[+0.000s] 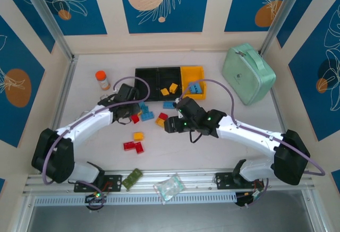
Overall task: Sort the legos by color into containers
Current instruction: Place the lego in the container.
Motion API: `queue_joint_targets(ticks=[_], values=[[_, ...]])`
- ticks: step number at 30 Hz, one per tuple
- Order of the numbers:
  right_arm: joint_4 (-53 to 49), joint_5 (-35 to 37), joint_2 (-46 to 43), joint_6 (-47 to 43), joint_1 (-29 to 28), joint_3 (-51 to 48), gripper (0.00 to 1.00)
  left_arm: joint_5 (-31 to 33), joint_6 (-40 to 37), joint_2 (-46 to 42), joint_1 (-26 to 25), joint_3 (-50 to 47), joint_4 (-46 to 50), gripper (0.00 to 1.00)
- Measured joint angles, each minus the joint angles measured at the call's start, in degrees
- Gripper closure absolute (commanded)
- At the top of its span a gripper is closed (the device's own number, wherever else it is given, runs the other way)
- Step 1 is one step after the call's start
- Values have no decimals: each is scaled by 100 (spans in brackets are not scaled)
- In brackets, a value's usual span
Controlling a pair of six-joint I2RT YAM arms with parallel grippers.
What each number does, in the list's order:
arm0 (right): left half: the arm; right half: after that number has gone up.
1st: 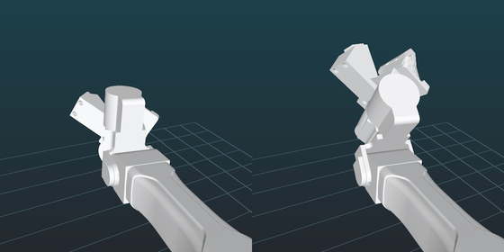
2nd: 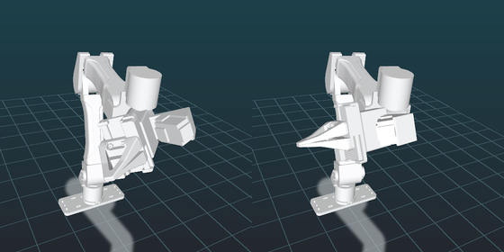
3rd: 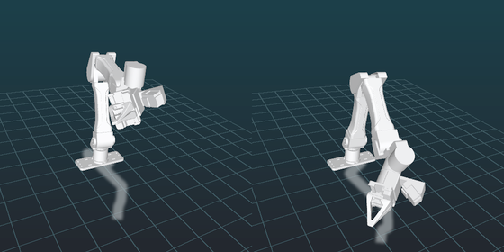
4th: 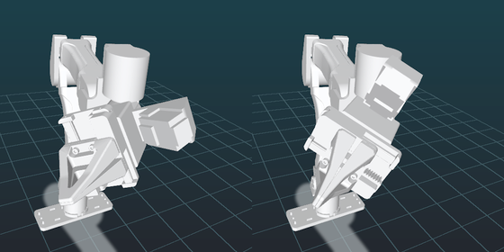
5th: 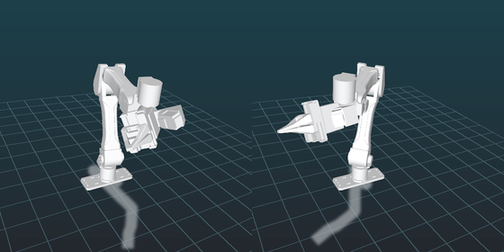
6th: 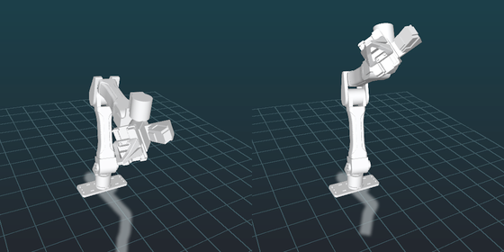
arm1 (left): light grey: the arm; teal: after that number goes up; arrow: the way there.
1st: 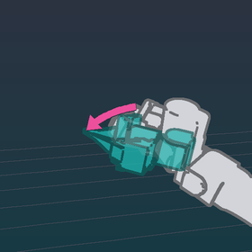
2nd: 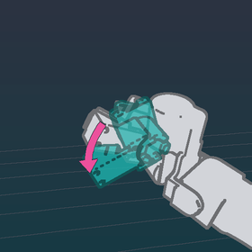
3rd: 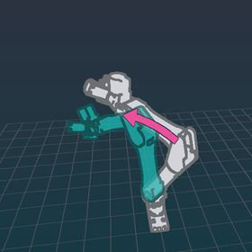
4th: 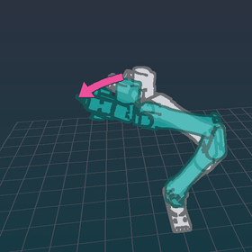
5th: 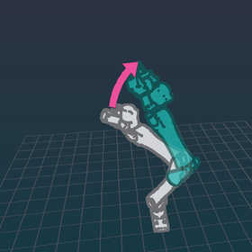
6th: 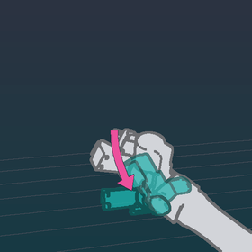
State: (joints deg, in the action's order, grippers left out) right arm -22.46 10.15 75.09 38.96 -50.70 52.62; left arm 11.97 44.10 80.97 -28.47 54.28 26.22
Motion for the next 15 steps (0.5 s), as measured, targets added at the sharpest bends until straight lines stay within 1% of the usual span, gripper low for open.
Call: queue_joint_targets(ticks=[7, 15], values=[[68, 61, 297, -105, 503, 380, 41, -42, -376, 970, 44, 1167, 26, 77], [57, 79, 374, -101, 557, 428, 41, -122, -715, 2253, 83, 2538, 179, 78]])
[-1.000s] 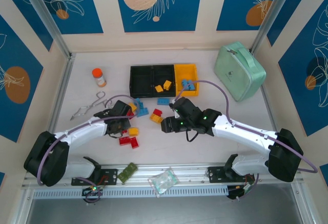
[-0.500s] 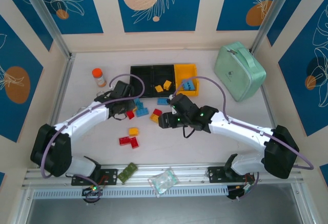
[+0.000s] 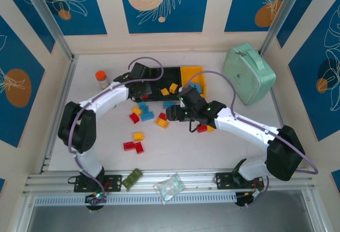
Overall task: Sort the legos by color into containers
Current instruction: Place the lego in the container.
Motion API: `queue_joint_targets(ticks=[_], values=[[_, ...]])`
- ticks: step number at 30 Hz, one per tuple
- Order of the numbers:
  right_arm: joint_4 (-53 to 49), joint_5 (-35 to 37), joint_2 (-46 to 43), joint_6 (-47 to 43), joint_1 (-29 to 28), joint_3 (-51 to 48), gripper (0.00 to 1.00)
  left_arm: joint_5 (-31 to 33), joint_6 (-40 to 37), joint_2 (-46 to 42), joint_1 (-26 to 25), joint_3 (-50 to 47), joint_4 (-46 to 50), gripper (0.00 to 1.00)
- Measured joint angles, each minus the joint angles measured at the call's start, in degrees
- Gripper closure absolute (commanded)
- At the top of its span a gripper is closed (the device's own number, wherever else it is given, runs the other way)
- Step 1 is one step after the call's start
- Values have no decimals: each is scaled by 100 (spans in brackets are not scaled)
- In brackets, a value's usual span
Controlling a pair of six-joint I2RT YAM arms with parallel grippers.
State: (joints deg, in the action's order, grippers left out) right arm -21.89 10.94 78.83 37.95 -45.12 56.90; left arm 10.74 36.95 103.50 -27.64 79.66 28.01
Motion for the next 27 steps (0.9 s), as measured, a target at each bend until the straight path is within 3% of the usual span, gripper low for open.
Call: queue_joint_targets(ticks=[7, 14, 21, 27], values=[[0, 4, 0, 4, 0, 0, 41, 0, -153, 918, 37, 907, 219, 76], [0, 20, -2, 4, 26, 0, 41, 4, -238, 1246, 52, 1211, 422, 51], [0, 24, -15, 31, 26, -9, 41, 4, -291, 1110, 52, 1106, 422, 44], [-24, 46, -142, 72, 7, -151, 41, -33, -306, 37, 52, 352, 372, 42]])
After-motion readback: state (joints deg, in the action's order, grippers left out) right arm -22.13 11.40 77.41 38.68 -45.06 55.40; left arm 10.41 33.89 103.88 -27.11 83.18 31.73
